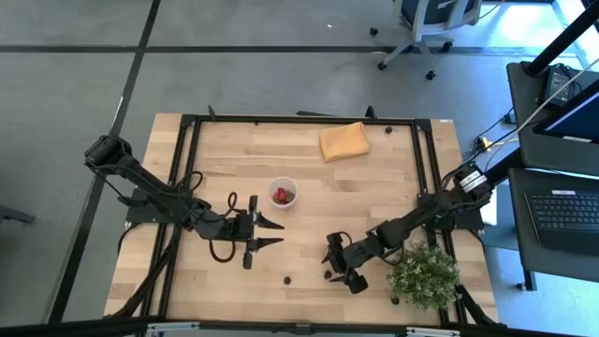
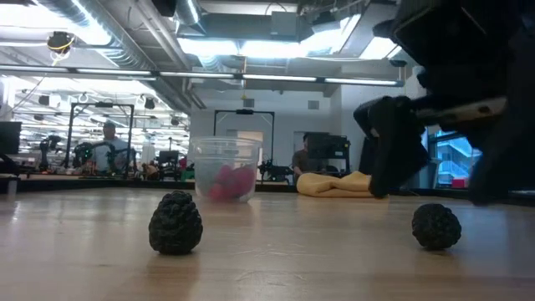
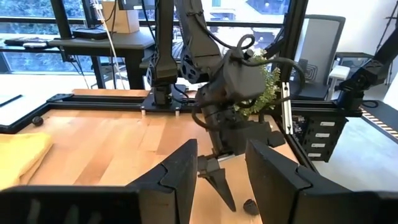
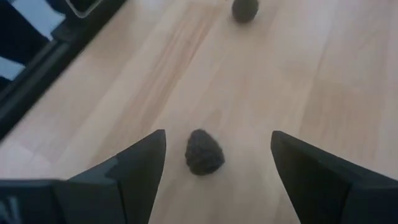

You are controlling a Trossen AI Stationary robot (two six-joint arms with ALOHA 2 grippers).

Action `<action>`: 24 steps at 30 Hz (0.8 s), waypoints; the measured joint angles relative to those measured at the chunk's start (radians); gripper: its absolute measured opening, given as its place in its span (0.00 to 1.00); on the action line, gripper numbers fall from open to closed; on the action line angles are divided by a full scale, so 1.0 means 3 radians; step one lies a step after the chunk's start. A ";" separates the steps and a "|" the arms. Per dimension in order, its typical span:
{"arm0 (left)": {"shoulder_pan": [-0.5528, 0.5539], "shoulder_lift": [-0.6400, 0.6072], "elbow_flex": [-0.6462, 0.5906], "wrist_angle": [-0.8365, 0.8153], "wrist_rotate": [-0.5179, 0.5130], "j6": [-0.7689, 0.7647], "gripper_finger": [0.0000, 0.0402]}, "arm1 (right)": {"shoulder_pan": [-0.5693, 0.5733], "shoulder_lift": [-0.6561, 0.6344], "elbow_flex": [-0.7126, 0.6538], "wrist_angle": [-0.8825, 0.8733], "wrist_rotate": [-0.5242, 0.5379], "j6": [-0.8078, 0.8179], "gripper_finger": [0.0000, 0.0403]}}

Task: Pick and placing Produce into tupperware
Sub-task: Put the right black raspberry into the transparent container

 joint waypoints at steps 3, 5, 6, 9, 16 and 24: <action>0.0000 0.0000 0.0000 0.0000 0.0000 0.0001 0.32 | 0.0025 0.0051 -0.0001 0.0006 -0.0001 -0.0077 0.72; 0.0000 0.0000 0.0000 -0.0001 0.0000 0.0002 0.32 | 0.0039 0.0082 -0.0001 0.0003 -0.0001 -0.0075 0.72; 0.0000 0.0000 0.0000 -0.0002 0.0000 0.0002 0.32 | 0.0042 0.0102 0.0000 0.0005 -0.0001 -0.0070 0.72; 0.0003 0.0000 0.0000 -0.0007 0.0001 0.0012 0.32 | 0.0042 0.0156 0.0000 -0.0001 -0.0001 -0.0065 0.71; 0.0006 0.0000 0.0000 -0.0022 0.0001 0.0012 0.32 | 0.0042 0.0213 0.0003 0.0008 0.0009 -0.0060 0.59; 0.0006 0.0000 0.0000 -0.0033 0.0001 0.0012 0.32 | 0.0042 0.0215 0.0004 0.0010 0.0009 -0.0057 0.42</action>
